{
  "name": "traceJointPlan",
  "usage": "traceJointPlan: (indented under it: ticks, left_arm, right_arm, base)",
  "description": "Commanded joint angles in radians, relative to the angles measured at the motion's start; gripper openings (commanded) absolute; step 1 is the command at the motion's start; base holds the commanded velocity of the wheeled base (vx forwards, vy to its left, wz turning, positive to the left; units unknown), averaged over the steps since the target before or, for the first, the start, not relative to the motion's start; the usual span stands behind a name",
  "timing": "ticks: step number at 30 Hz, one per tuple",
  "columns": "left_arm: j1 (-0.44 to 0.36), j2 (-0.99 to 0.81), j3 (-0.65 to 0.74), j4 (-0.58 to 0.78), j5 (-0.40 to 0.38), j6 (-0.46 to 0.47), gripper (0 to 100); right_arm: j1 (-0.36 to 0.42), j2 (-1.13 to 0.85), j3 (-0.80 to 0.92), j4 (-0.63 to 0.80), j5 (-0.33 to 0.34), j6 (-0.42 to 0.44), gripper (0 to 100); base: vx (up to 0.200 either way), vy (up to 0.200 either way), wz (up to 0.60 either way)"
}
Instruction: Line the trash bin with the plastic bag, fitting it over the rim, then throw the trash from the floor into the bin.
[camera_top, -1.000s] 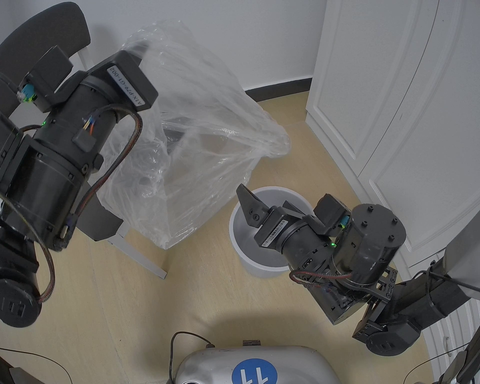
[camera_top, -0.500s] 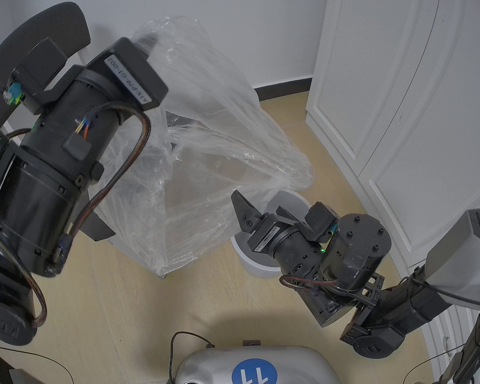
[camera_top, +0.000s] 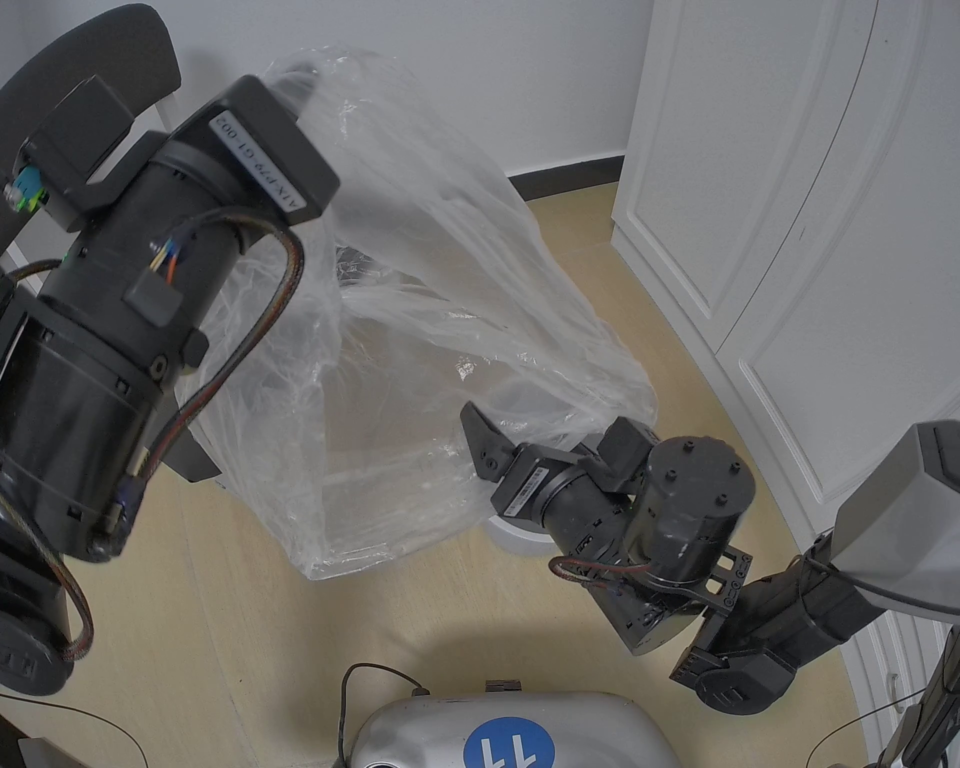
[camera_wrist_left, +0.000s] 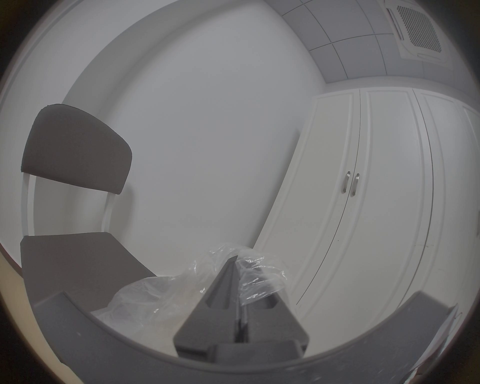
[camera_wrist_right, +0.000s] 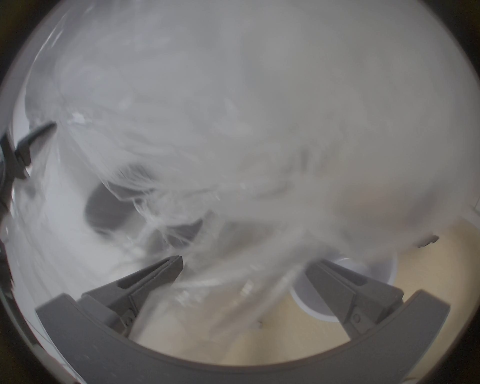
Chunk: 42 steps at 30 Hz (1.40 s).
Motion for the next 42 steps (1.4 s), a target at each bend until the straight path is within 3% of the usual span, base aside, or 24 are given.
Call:
traceJointPlan:
  ticks: [1, 3, 5, 6, 11, 29, 35, 38, 39, 42]
  left_arm:
    - [0.007, -0.006, -0.004, 0.0, 0.0, 0.0, 0]
    - [0.012, -0.007, -0.007, 0.002, 0.0, 0.0, 0]
    - [0.013, -0.007, -0.007, 0.002, 0.0, 0.0, 0]
    - [0.019, -0.006, -0.007, 0.002, 0.0, 0.0, 0]
    - [0.019, -0.006, -0.005, 0.003, 0.0, 0.0, 0]
    - [0.019, -0.006, -0.004, 0.005, 0.0, 0.0, 0]
    - [0.018, -0.007, -0.004, 0.005, 0.0, 0.0, 0]
    - [0.018, -0.009, -0.004, 0.003, 0.0, 0.0, 0]
    - [0.018, -0.009, -0.004, 0.003, 0.0, 0.0, 0]
    - [0.018, -0.009, -0.004, 0.003, 0.0, 0.0, 0]
  right_arm:
    - [-0.017, 0.023, 0.012, 0.073, -0.004, -0.036, 100]
    - [-0.02, -0.003, 0.035, 0.208, -0.004, -0.045, 100]
    - [-0.02, -0.018, 0.041, 0.249, -0.004, -0.045, 100]
    - [-0.02, -0.055, 0.057, 0.35, -0.004, -0.047, 100]
    - [-0.02, -0.1, 0.069, 0.456, 0.004, -0.047, 100]
    - [-0.029, -0.144, 0.069, 0.464, 0.024, -0.047, 100]
    - [-0.016, -0.047, 0.038, 0.45, 0.099, 0.065, 100]
    - [-0.016, -0.032, 0.014, 0.444, 0.099, 0.099, 100]
    - [-0.014, -0.011, -0.026, 0.421, 0.088, 0.148, 100]
    - [-0.014, 0.006, -0.04, 0.382, 0.079, 0.165, 100]
  base:
    - [0.0, 0.0, 0.0]
    - [0.0, 0.0, 0.0]
    - [0.0, 0.0, 0.0]
    - [0.0, 0.0, 0.0]
    - [0.0, 0.0, 0.0]
    - [0.0, 0.0, 0.0]
    - [0.0, 0.0, 0.0]
    - [0.0, 0.0, 0.0]
    - [0.0, 0.0, 0.0]
    - [0.0, 0.0, 0.0]
